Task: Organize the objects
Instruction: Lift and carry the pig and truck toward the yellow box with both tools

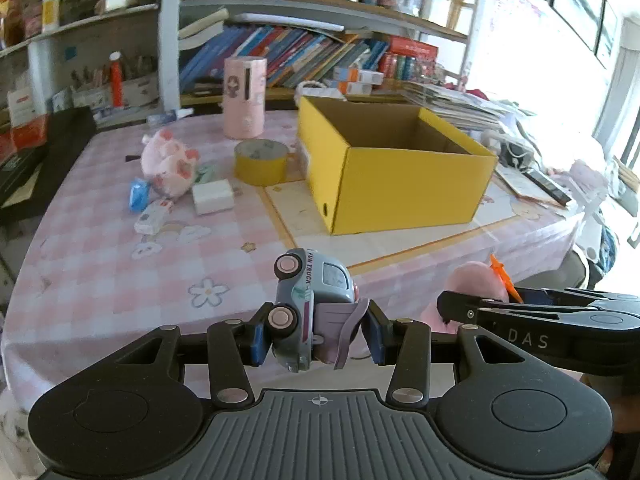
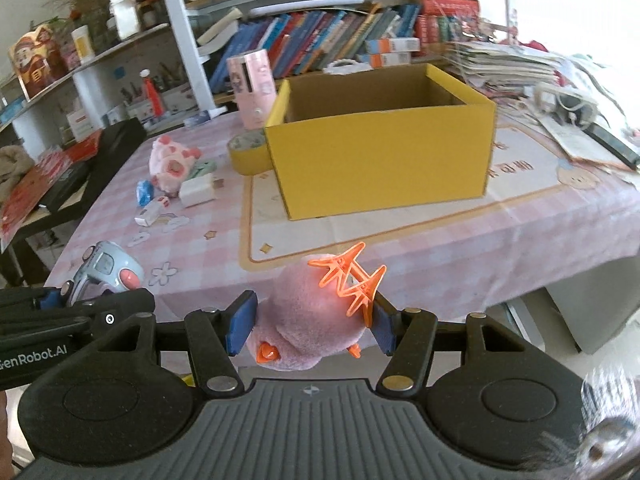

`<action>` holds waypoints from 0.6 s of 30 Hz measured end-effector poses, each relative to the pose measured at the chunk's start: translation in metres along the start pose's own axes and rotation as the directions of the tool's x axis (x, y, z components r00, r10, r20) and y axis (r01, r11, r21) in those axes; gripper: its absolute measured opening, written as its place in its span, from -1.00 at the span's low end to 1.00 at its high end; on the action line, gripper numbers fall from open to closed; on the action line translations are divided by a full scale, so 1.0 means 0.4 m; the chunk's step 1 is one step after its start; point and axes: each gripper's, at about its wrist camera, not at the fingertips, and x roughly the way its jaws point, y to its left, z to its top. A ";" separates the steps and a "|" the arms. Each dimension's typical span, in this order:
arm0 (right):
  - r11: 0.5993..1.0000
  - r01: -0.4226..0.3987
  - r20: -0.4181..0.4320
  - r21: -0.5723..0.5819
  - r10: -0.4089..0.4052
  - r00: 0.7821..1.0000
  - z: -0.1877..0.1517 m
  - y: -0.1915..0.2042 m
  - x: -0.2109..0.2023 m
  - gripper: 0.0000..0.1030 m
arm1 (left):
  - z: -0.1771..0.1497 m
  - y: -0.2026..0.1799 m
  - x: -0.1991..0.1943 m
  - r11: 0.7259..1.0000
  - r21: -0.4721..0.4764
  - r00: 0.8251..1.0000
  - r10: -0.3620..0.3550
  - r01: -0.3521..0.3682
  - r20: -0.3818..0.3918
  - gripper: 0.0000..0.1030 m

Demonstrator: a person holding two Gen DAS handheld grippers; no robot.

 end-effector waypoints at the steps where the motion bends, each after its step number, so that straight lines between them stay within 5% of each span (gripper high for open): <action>1: 1.000 0.007 0.003 0.005 -0.007 1.000 0.000 -0.004 -0.003 0.10 | 0.003 -0.004 0.002 1.000 0.006 1.000 -0.006 0.006 0.000 -0.14; 18: 0.995 0.082 0.020 0.055 -0.083 0.996 0.008 -0.071 -0.028 0.10 | 0.032 -0.078 0.041 0.994 0.085 0.997 -0.074 0.073 -0.002 -0.14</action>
